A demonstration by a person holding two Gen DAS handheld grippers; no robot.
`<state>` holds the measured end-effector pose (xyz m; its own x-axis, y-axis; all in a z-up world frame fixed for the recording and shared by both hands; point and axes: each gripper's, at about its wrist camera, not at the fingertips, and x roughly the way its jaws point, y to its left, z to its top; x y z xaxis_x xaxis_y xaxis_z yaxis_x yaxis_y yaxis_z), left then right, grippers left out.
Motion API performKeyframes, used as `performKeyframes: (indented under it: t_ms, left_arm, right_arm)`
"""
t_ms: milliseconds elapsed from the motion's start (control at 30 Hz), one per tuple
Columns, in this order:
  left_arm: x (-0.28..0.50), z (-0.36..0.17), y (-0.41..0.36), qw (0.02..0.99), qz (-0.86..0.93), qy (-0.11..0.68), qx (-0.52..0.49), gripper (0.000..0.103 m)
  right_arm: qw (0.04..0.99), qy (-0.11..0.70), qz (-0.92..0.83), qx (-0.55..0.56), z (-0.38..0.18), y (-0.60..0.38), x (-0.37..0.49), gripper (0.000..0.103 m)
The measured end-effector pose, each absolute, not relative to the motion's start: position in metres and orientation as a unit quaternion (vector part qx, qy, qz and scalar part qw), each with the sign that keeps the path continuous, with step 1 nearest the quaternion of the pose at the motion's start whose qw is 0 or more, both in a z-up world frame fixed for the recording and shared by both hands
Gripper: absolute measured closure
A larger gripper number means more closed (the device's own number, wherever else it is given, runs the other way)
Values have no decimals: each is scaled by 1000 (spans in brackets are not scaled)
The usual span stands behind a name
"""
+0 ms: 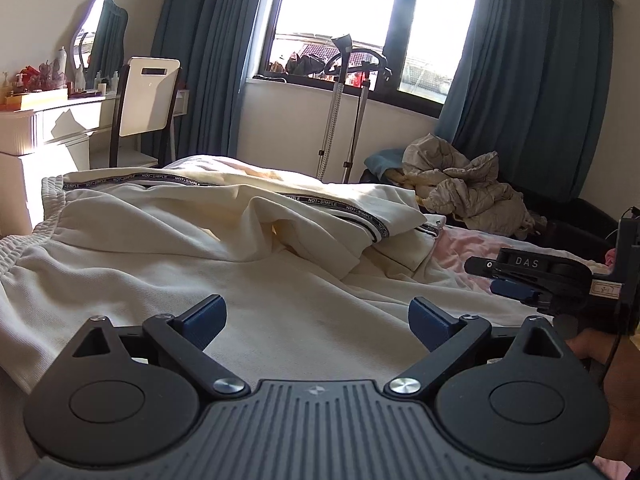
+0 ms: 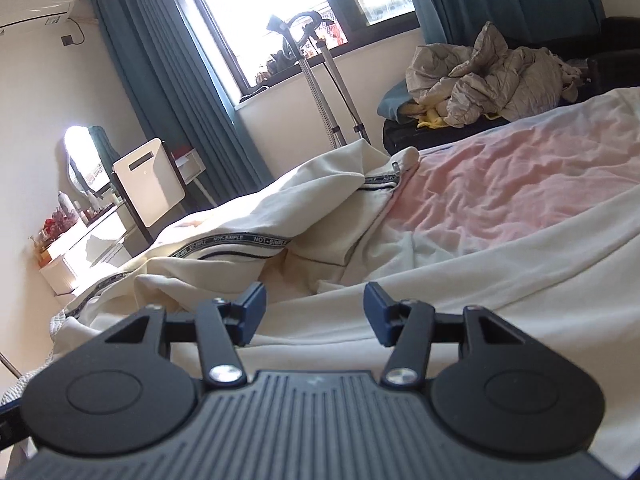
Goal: Fold clothes
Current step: 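Grasp the striped waistband edge with the right gripper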
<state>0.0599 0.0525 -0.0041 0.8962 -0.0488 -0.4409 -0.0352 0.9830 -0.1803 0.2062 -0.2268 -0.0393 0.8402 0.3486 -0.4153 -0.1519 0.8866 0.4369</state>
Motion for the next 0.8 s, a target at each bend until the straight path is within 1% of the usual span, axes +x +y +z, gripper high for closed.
performKeyframes:
  t_ms: [100, 200, 333, 400, 467, 533, 567, 633, 700, 767, 800]
  left_arm:
    - [73, -16, 55, 966, 3, 241, -99, 4]
    - [88, -29, 58, 962, 0, 250, -110, 4]
    - [113, -48, 60, 955, -10, 270, -120, 4]
    - [126, -54, 61, 953, -9, 278, -119, 4]
    - [135, -59, 67, 949, -8, 285, -137, 4]
    - [138, -63, 74, 941, -14, 292, -171, 4]
    - [138, -64, 77, 938, -17, 294, -183, 4]
    - [137, -65, 79, 935, -15, 298, -192, 4]
    - [136, -65, 79, 935, -12, 297, -194, 4]
    - [134, -64, 77, 936, -11, 294, -193, 4]
    - [133, -64, 76, 937, -11, 294, -190, 4]
  right_arm:
    - [935, 263, 131, 198, -47, -211, 259, 49]
    - [917, 275, 131, 257, -67, -213, 310, 50]
    - [892, 303, 109, 317, -94, -220, 351, 55]
    - [894, 287, 117, 322, -97, -222, 356, 57]
    - [903, 258, 139, 314, -94, -222, 356, 65]
    - [898, 260, 156, 319, -94, -222, 360, 68]
    - [897, 255, 166, 321, -93, -221, 361, 74]
    - [898, 235, 187, 321, -88, -219, 360, 75]
    - [899, 248, 175, 317, -88, -216, 366, 75]
    - [896, 277, 138, 319, -97, -213, 372, 75]
    - [892, 287, 124, 325, -102, -214, 374, 77]
